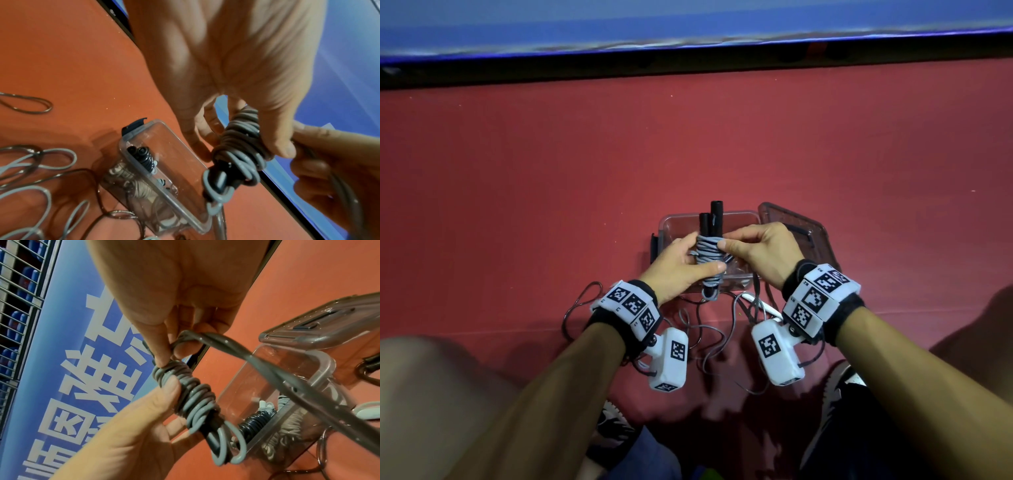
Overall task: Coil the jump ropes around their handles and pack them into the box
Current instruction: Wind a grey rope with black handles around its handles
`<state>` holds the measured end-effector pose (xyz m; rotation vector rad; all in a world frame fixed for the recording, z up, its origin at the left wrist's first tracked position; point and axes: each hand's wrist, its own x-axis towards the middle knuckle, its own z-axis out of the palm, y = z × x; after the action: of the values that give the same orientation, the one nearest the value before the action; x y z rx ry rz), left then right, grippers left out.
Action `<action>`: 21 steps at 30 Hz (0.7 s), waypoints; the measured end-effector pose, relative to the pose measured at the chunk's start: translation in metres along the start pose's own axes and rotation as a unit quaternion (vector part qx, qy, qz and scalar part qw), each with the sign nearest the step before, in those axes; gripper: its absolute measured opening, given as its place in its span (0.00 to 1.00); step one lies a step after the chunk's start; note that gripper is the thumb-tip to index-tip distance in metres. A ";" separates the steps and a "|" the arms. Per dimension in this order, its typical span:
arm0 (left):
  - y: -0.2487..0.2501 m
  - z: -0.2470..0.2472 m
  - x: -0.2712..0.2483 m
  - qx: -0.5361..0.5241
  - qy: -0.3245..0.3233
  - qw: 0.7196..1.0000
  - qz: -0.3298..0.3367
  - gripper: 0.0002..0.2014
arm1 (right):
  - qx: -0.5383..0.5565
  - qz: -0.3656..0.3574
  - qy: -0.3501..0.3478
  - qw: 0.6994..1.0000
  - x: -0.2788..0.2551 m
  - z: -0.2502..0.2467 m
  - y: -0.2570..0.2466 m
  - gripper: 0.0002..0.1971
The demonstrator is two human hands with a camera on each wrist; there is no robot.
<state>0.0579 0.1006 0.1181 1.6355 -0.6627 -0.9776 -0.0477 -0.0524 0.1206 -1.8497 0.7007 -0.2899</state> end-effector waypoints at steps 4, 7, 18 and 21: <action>-0.005 -0.004 -0.001 -0.001 0.027 1.000 0.006 0.22 | -0.031 -0.031 -0.017 0.999 -0.001 0.001 -0.003 0.04; -0.004 -0.006 -0.001 -0.019 0.040 0.999 -0.003 0.27 | -0.069 -0.057 -0.027 0.996 -0.001 0.001 -0.003 0.06; 0.001 -0.002 -0.003 -0.027 0.015 1.000 -0.003 0.24 | -0.023 -0.046 -0.046 0.998 -0.005 -0.003 -0.007 0.06; 0.001 -0.003 -0.002 -0.025 0.021 0.999 -0.003 0.24 | -0.031 -0.053 -0.053 0.997 -0.003 -0.005 -0.006 0.06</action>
<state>0.0601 0.1034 0.1196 1.6102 -0.6018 -0.9538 -0.0510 -0.0526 0.1282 -1.9501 0.5461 -0.2389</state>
